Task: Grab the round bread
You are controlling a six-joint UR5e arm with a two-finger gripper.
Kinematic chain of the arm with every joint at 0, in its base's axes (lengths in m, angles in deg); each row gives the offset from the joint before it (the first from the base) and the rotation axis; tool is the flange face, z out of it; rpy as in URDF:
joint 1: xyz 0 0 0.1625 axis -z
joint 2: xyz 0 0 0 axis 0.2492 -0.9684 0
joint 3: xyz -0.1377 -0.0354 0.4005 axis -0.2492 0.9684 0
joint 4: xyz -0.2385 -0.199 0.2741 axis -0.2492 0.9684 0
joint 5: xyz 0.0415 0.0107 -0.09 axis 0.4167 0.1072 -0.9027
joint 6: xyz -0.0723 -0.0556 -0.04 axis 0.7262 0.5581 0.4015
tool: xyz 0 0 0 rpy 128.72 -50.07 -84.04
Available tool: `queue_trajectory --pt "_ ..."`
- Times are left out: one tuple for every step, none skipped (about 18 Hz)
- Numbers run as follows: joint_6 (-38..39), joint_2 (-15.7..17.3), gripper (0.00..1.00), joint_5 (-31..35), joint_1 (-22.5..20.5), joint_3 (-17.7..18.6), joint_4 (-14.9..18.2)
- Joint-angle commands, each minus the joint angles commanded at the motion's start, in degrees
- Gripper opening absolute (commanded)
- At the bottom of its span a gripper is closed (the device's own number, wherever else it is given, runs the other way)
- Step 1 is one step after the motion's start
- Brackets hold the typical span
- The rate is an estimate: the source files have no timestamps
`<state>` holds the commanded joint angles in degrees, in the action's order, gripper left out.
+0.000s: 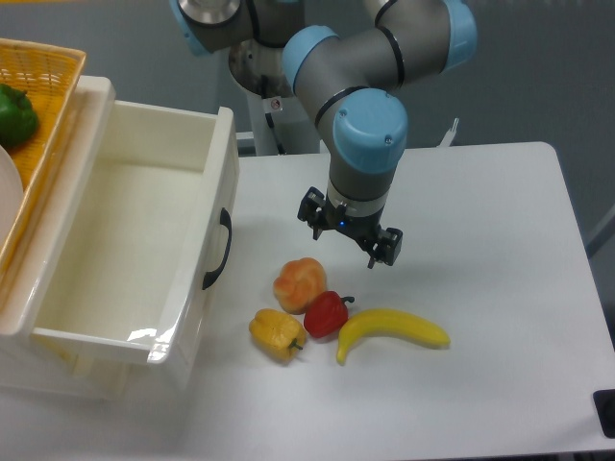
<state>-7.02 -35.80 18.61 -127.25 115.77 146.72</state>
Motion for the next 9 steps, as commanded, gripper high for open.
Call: queue_trajectory --pt "0.35 -0.09 1.0 0.0 0.09 0.18 -0.52" --pt "0.53 -0.17 1.0 -0.09 0.09 0.53 -1.92" --pt "0.62 -0.52 1.0 -0.09 0.17 1.23 -3.85" --pt "1.32 -0.7 1.0 -0.17 0.44 2.02 -5.7" --pt "2.45 -1.05 1.0 -0.18 0.7 2.81 -7.28" --pt "3.68 -1.49 1.0 -0.18 0.79 2.9 -7.99" --pt "4.83 -1.93 1.0 -0.18 0.79 2.9 -8.09" --pt "5.36 -2.19 1.0 -0.18 1.05 2.99 -8.09" --pt "5.54 -2.55 1.0 -0.09 1.66 3.08 -7.91"
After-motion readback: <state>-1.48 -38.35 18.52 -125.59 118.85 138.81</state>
